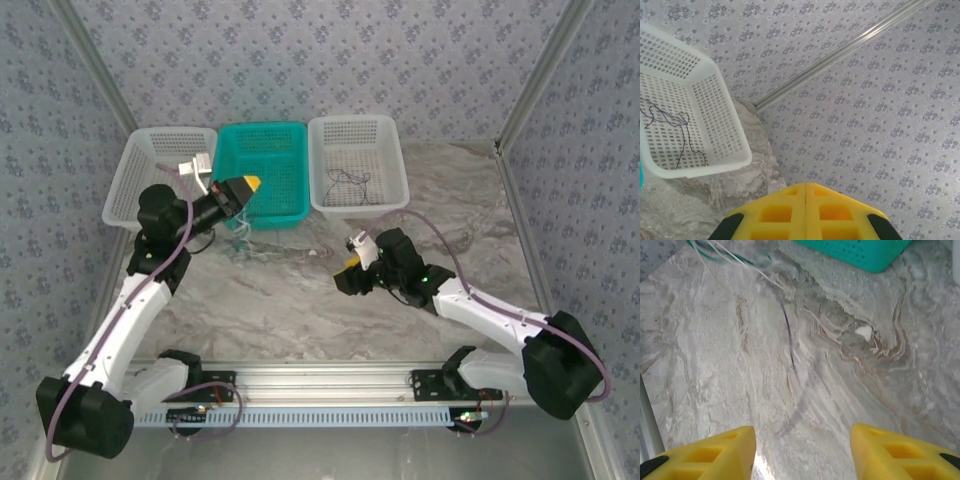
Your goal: Untangle the cables
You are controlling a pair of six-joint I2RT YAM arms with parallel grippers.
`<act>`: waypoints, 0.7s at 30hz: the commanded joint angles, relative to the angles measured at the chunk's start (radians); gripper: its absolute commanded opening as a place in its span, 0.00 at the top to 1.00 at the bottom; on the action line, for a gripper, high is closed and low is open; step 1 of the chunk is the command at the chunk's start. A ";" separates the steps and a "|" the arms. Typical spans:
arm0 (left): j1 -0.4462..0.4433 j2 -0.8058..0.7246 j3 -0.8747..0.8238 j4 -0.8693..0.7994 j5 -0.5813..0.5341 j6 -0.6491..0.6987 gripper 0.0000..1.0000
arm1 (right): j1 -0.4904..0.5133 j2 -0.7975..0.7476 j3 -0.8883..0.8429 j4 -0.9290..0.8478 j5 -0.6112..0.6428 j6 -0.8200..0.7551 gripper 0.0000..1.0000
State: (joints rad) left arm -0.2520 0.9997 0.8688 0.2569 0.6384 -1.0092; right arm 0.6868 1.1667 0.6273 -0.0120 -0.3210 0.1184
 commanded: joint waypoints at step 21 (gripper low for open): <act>-0.092 -0.004 0.023 -0.081 -0.041 0.109 1.00 | 0.154 0.372 0.508 0.491 -0.121 0.063 0.38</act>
State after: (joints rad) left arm -0.3370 1.0027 0.8654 0.1745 0.6113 -0.9245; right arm 0.8486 1.5200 1.0706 0.3397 -0.3950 0.1520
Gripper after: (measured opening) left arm 0.052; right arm 0.641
